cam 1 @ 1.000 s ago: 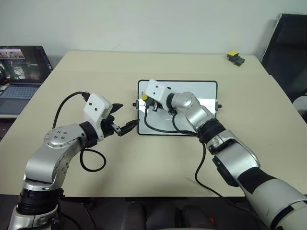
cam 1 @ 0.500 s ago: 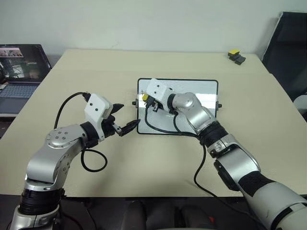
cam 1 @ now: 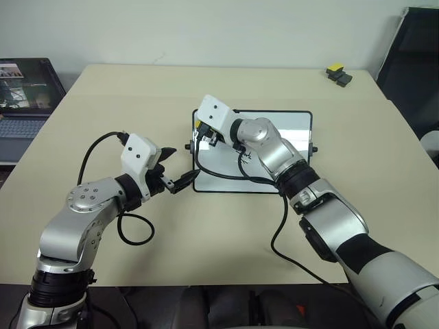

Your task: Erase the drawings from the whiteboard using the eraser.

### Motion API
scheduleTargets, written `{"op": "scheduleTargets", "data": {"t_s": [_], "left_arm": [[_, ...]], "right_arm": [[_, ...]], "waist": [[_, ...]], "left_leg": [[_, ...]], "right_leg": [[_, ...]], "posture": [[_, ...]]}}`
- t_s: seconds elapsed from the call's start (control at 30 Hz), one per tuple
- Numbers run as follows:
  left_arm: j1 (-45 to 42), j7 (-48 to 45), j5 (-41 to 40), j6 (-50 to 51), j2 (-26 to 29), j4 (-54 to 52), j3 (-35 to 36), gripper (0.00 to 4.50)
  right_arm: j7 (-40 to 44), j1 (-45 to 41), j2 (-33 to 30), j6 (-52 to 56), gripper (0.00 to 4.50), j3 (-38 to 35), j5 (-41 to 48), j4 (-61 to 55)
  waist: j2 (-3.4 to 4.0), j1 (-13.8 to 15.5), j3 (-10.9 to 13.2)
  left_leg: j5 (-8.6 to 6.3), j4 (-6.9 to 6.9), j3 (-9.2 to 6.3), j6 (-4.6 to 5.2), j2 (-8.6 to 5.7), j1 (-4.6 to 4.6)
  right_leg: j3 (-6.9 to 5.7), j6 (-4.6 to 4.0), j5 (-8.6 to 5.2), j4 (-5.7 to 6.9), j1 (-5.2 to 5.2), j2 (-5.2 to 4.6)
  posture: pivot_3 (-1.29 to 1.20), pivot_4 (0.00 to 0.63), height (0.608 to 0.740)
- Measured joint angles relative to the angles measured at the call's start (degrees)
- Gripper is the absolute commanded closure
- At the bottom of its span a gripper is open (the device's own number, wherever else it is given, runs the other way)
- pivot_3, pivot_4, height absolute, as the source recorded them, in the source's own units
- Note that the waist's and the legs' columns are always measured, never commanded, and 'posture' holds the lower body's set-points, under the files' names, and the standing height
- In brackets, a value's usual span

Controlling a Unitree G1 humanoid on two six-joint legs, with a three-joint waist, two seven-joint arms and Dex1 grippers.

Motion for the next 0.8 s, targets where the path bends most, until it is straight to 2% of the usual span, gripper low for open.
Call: {"op": "scheduleTargets", "data": {"t_s": [0.23, 0.6, 0.8], "left_arm": [[0.0, 0.0, -0.1, 0.1, 0.0, 0.0, 0.0, 0.0], [-1.7, 1.8, -0.2, 1.4, -0.2, 0.1, 0.1, 0.0], [-1.7, 2.2, -0.2, 1.4, -0.3, 0.3, 0.0, 0.0]], "right_arm": [[2.0, -1.1, -0.4, -3.8, 3.15, 1.8, -2.0, 4.2], [6.6, 0.4, -1.4, -4.8, 3.15, 3.6, -3.3, 4.2], [4.5, -2.8, -1.0, -5.1, 3.15, 3.2, -3.3, 7.8]], "waist": [[-0.01, 0.0, 0.0], [-0.03, 0.2, 0.0], [-0.01, 0.2, 0.0]], "left_leg": [[0.01, 0.01, -0.03, -0.01, 0.0, 0.11], [0.06, 0.02, -0.11, 0.01, -0.01, 0.53], [0.09, 0.01, -0.15, 0.0, 0.0, 0.74]], "right_leg": [[-0.03, 0.0, 0.0, 0.07, 0.1, 0.0], [-0.08, -0.14, 0.09, 0.13, 0.49, 0.0], [-0.11, -0.16, 0.1, 0.13, 0.68, 0.0]], "posture": [[0.0, 0.15, 0.74], [0.0, 0.15, 0.74], [0.0, 0.15, 0.74]]}}
